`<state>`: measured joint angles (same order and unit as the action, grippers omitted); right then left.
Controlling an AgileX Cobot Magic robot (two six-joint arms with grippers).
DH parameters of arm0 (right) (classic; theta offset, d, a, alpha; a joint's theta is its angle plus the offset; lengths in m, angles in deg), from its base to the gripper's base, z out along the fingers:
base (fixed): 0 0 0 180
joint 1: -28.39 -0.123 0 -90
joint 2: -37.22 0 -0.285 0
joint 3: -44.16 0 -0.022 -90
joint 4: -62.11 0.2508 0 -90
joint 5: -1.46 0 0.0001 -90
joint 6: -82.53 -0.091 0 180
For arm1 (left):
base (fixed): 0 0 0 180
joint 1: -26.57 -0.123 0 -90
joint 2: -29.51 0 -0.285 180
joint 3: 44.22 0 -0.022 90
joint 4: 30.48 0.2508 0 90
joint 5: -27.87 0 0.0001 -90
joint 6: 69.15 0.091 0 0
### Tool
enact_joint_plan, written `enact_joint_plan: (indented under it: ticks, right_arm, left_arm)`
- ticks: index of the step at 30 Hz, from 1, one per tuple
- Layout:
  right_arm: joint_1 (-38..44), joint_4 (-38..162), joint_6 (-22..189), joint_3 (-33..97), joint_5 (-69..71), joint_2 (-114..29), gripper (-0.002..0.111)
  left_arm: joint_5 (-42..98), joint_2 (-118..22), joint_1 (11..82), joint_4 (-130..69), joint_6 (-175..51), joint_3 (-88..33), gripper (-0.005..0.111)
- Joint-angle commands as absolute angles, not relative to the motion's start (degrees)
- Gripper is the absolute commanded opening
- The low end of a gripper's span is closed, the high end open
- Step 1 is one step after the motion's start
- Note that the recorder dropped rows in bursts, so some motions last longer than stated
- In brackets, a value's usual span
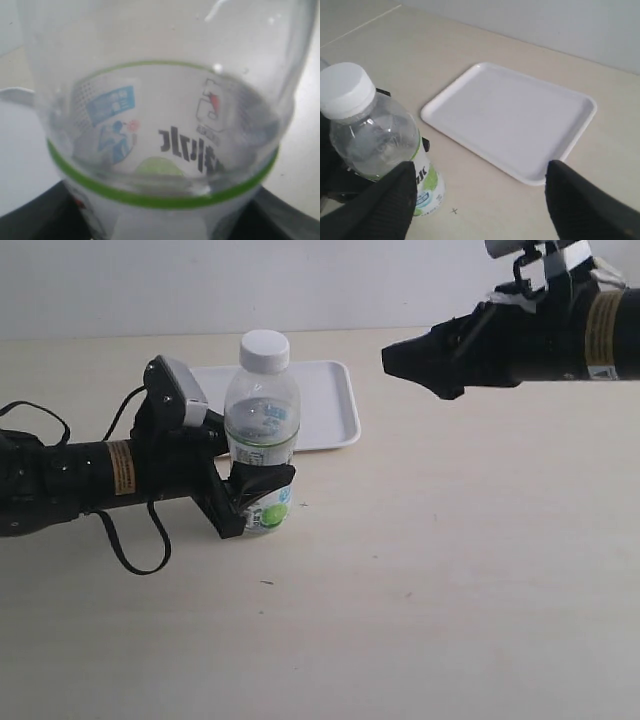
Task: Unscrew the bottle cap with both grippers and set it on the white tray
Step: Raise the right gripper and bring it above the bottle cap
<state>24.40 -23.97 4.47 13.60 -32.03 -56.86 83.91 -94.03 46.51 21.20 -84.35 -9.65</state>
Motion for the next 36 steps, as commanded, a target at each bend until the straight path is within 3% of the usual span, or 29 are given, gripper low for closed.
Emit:
enact_joint_plan:
  ticks: [1, 9, 12, 22, 32, 36]
  right_arm:
    - [24.4, -37.8, -21.0, 22.3, -38.2, -56.4, 0.069]
    - [23.0, -37.8, -25.9, 33.0, -47.3, -56.5, 0.069]
    - [23.0, -37.8, -15.7, 34.4, -45.4, -56.5, 0.068]
    - [23.2, -37.8, 6.7, 37.5, -4.9, -56.5, 0.068]
    - [23.0, -37.8, 17.6, 29.2, 6.4, -56.7, 0.067]
    - [23.0, -26.4, 37.4, 26.7, 19.9, -56.7, 0.067]
  left_arm:
    - [82.8, -92.6, 46.6, 23.2, -84.7, -9.8, 0.000]
    - [81.4, -92.1, 46.6, 25.4, -84.7, -9.8, 0.000]
    - [81.3, -91.6, 46.6, 25.6, -85.1, -9.8, 0.000]
    - [80.5, -91.3, 46.6, 27.2, -85.9, -9.8, 0.000]
    - [78.8, -91.3, 46.6, 28.1, -85.8, -9.8, 0.000]
    - [78.7, -91.0, 46.6, 28.8, -85.8, -9.8, 0.000]
